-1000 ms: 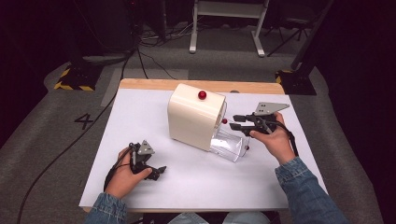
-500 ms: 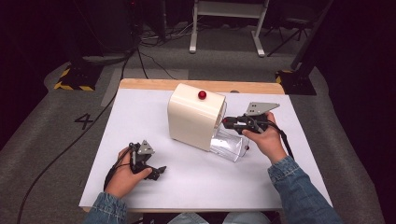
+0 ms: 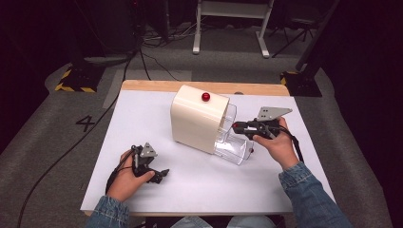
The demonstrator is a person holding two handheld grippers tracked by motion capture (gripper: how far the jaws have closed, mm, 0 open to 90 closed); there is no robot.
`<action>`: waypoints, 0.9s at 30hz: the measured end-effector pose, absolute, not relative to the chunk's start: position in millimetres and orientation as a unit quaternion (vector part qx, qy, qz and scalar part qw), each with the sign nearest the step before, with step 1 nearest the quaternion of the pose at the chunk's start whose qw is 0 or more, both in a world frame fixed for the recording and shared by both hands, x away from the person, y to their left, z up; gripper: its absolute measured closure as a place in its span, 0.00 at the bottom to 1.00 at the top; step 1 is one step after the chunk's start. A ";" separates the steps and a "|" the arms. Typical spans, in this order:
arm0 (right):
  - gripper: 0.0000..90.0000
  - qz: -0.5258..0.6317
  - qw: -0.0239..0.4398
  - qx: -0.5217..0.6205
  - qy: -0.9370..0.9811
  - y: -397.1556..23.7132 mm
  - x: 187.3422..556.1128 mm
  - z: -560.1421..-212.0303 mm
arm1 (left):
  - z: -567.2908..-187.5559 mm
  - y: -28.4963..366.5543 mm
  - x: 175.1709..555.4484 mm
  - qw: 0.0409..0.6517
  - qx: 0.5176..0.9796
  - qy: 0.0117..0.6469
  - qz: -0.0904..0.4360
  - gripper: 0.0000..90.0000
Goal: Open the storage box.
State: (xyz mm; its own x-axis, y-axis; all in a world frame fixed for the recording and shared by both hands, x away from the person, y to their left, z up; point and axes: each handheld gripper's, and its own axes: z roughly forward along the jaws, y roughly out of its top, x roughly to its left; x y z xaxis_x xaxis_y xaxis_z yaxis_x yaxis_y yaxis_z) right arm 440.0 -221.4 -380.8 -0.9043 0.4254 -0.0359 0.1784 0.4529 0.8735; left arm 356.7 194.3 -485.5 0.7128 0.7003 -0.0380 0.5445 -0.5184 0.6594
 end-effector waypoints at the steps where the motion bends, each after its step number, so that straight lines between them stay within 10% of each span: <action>1: 0.83 0.490 0.127 0.179 0.843 -223.2 438.9 -380.5 | -485.5 194.4 356.8 0.333 0.864 0.360 0.117 0.02; 27: 0.83 0.494 0.129 0.193 0.838 -263.9 420.1 -383.4 | -485.6 194.3 356.4 0.333 0.863 0.361 0.117 0.02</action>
State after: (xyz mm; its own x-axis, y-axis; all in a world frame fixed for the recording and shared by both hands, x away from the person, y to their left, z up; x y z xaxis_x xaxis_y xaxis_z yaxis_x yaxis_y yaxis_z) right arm 420.1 -263.9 -383.4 -0.8924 0.4505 -0.0247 0.1963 0.4369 0.8778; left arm 356.4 194.3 -485.6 0.7123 0.7008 -0.0384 0.5450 -0.5178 0.6594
